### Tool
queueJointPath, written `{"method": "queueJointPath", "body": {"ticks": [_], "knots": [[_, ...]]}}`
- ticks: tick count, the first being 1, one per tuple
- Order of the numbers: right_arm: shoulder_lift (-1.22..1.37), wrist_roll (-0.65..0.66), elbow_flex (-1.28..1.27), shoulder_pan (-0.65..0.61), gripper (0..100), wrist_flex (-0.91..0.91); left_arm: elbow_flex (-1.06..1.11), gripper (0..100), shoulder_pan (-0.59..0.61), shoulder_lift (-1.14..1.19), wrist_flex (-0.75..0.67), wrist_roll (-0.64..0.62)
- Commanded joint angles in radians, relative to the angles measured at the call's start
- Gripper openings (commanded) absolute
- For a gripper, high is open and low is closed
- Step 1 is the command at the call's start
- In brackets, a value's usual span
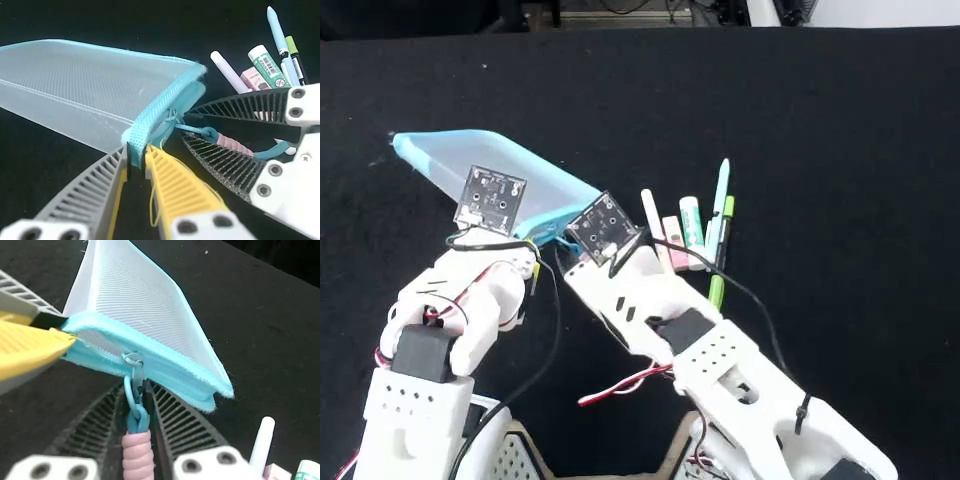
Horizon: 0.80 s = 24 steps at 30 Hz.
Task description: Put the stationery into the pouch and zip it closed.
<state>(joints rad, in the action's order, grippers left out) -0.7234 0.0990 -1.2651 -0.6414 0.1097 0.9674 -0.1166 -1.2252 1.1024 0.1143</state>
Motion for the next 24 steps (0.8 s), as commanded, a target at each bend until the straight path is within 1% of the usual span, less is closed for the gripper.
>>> {"method": "queueJointPath", "body": {"ticks": [1, 4, 7, 9, 11, 14, 16, 19, 21, 24], "knots": [[0.004, -0.011, 0.039, 0.069, 1.1, -0.028, -0.021, 4, 0.053, -0.008, -0.018, -0.009], [-0.001, -0.009, 0.050, 0.121, 1.1, -0.028, -0.038, 4, 0.150, -0.008, -0.029, -0.029], [-0.051, -0.009, 0.054, 0.164, 1.1, -0.009, -0.042, 4, 0.240, -0.008, -0.035, -0.118], [-0.101, -0.005, 0.056, 0.164, 1.1, 0.048, -0.042, 4, 0.272, -0.008, -0.035, -0.137], [-0.157, 0.031, 0.059, 0.163, 1.1, 0.115, -0.042, 4, 0.286, -0.008, -0.046, -0.138], [-0.249, 0.074, 0.059, 0.164, 1.1, 0.181, -0.041, 4, 0.285, -0.008, -0.052, -0.138], [-0.306, 0.077, 0.053, 0.161, 1.1, 0.216, -0.035, 4, 0.280, -0.006, -0.054, -0.137], [-0.361, 0.080, 0.051, 0.114, 1.1, 0.269, -0.033, 5, 0.252, 0.003, -0.046, -0.135], [-0.378, 0.080, 0.051, 0.058, 1.1, 0.292, -0.022, 9, 0.217, 0.002, -0.034, -0.135], [-0.380, 0.080, 0.051, -0.011, 1.1, 0.301, 0.012, 17, 0.133, -0.003, -0.023, -0.135]]}}
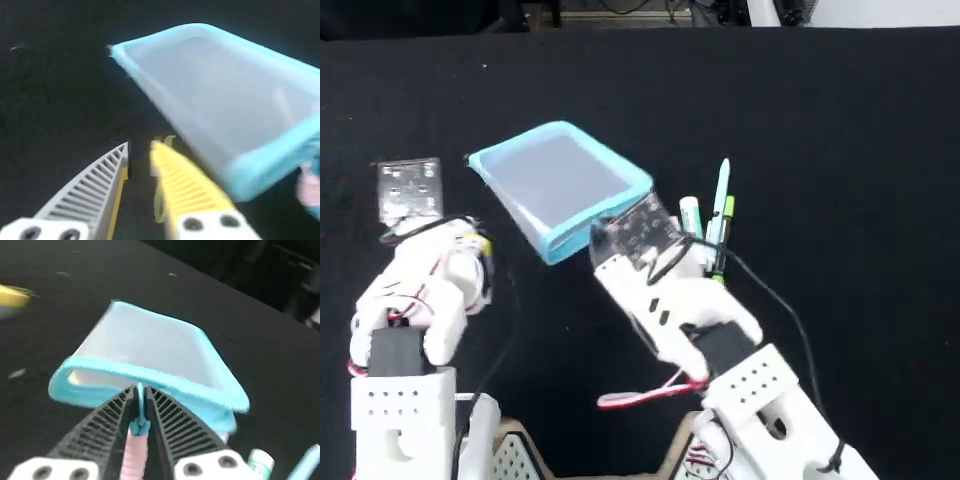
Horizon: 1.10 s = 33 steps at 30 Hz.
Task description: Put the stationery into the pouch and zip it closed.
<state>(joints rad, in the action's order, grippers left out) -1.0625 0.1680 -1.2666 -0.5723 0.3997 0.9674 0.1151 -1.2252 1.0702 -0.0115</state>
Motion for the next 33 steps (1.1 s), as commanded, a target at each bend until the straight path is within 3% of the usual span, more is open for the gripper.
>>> {"method": "queueJointPath", "body": {"ticks": [1, 11, 16, 20, 24, 29, 33], "knots": [[-0.041, 0.011, 0.053, -0.092, 1.1, 0.008, 0.025, 19, -0.125, -0.006, 0.009, -0.009], [-0.041, 0.012, 0.051, -0.098, 1.1, 0.006, -0.139, 19, -0.176, -0.006, 0.279, 0.021], [-0.041, 0.012, 0.051, -0.098, 1.1, 0.006, -0.130, 19, -0.183, -0.006, 0.276, 0.040], [-0.041, 0.012, 0.048, -0.097, 1.1, 0.017, 0.018, 19, -0.174, -0.006, 0.114, 0.083], [-0.041, 0.006, 0.018, -0.103, 1.4, 0.063, 0.168, 19, -0.005, -0.006, -0.124, 0.087], [0.015, 0.011, -0.010, -0.101, 13.4, 0.252, 0.354, 19, 0.216, -0.006, -0.473, -0.081], [0.177, 0.006, 0.018, -0.115, 10.7, 0.204, 0.463, 19, 0.305, -0.006, -0.671, -0.238]]}}
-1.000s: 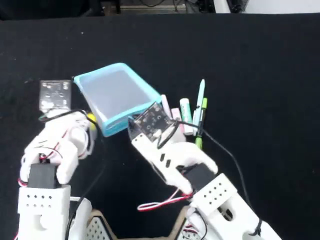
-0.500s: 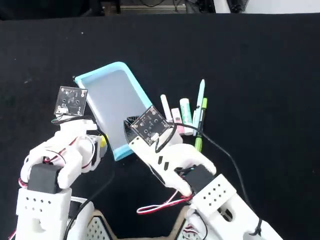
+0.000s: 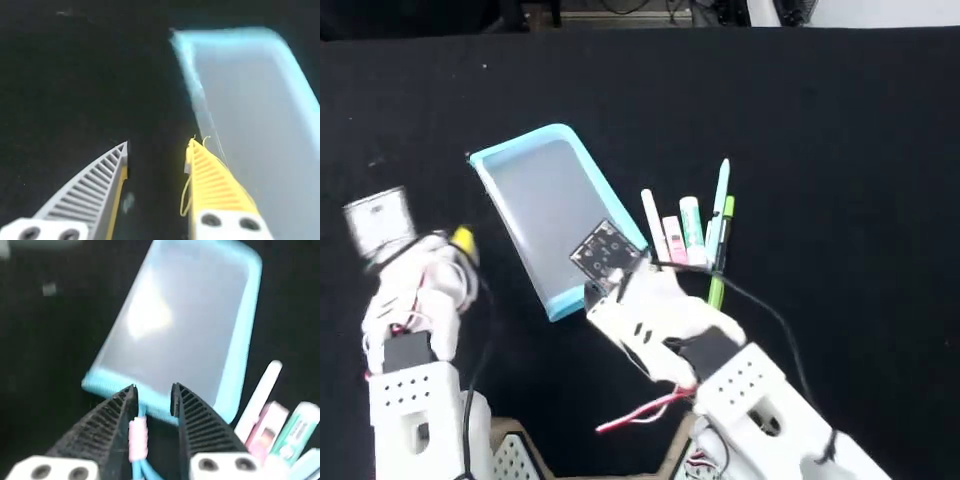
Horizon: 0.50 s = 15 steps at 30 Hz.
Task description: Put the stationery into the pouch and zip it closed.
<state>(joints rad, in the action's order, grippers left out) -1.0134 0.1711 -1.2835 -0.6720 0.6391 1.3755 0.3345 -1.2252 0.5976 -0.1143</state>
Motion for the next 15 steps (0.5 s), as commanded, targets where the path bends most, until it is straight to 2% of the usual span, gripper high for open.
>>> {"method": "queueJointPath", "body": {"ticks": [1, 4, 7, 11, 15], "knots": [[0.180, 0.002, 0.047, -0.020, 10.6, -0.061, 0.073, 19, 0.097, -0.006, -0.222, -0.158], [0.337, 0.002, 0.090, -0.044, 10.6, -0.084, 0.113, 19, 0.122, -0.006, -0.262, -0.178], [0.452, 0.005, 0.136, -0.051, 10.6, -0.032, 0.125, 19, 0.124, -0.006, -0.269, -0.180], [0.526, 0.003, 0.191, -0.048, 10.6, 0.038, 0.125, 19, 0.117, -0.006, -0.269, -0.181], [0.591, 0.006, 0.200, -0.040, 10.6, -0.008, 0.125, 19, 0.117, -0.006, -0.269, -0.181]]}}
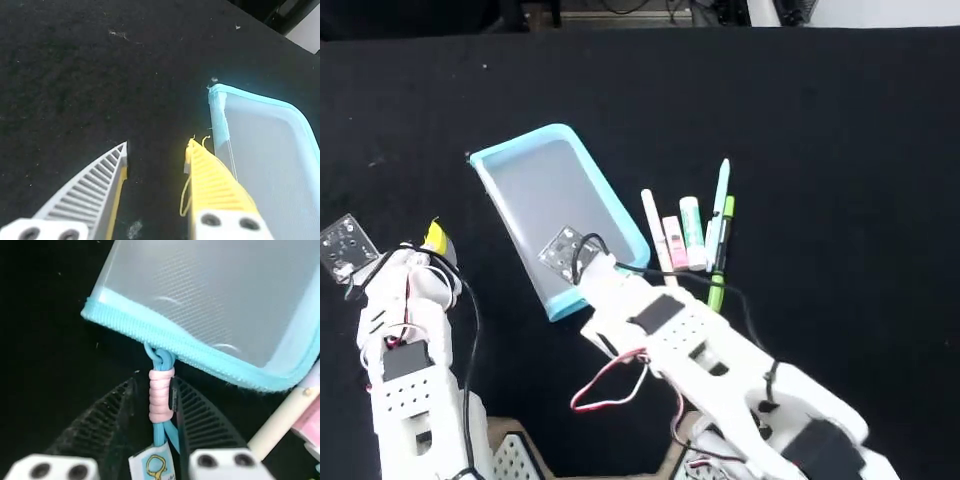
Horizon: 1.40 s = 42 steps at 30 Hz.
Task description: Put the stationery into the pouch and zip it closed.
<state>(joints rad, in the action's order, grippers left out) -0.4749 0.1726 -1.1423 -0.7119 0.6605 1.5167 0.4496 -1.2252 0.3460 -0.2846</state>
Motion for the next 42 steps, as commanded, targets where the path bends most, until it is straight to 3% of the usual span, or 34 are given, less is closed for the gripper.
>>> {"method": "queueJointPath", "body": {"ticks": [1, 7, 8, 11, 20, 22, 28, 32, 36, 42], "knots": [[0.077, 0.005, 0.059, 0.012, 10.6, -0.048, -0.016, 19, 0.002, -0.006, -0.017, -0.011], [0.189, 0.009, 0.160, 0.072, 7.0, 0.044, -0.015, 19, 0.002, -0.006, -0.015, -0.011], [0.206, 0.021, 0.176, 0.078, 1.8, 0.069, -0.015, 19, 0.002, -0.006, -0.015, -0.011], [0.225, 0.123, 0.202, 0.081, 0.8, 0.181, -0.015, 19, 0.002, -0.006, -0.015, -0.009], [0.053, 0.135, 0.280, 0.158, 1.3, 0.493, -0.015, 19, 0.004, -0.006, -0.012, -0.006], [0.053, 0.135, 0.260, 0.172, 3.4, 0.494, -0.015, 19, 0.004, -0.006, -0.014, -0.006], [0.044, 0.135, 0.225, 0.169, 23.4, 0.497, -0.015, 19, 0.004, -0.006, -0.015, -0.006], [0.045, 0.127, 0.289, 0.161, 20.5, 0.503, -0.015, 19, 0.004, -0.006, -0.014, -0.006], [0.053, 0.110, 0.289, 0.074, 20.2, 0.486, -0.015, 19, 0.007, -0.006, -0.012, -0.006], [0.053, 0.072, 0.133, 0.052, 20.2, 0.258, -0.015, 19, 0.007, -0.006, -0.011, -0.006]]}}
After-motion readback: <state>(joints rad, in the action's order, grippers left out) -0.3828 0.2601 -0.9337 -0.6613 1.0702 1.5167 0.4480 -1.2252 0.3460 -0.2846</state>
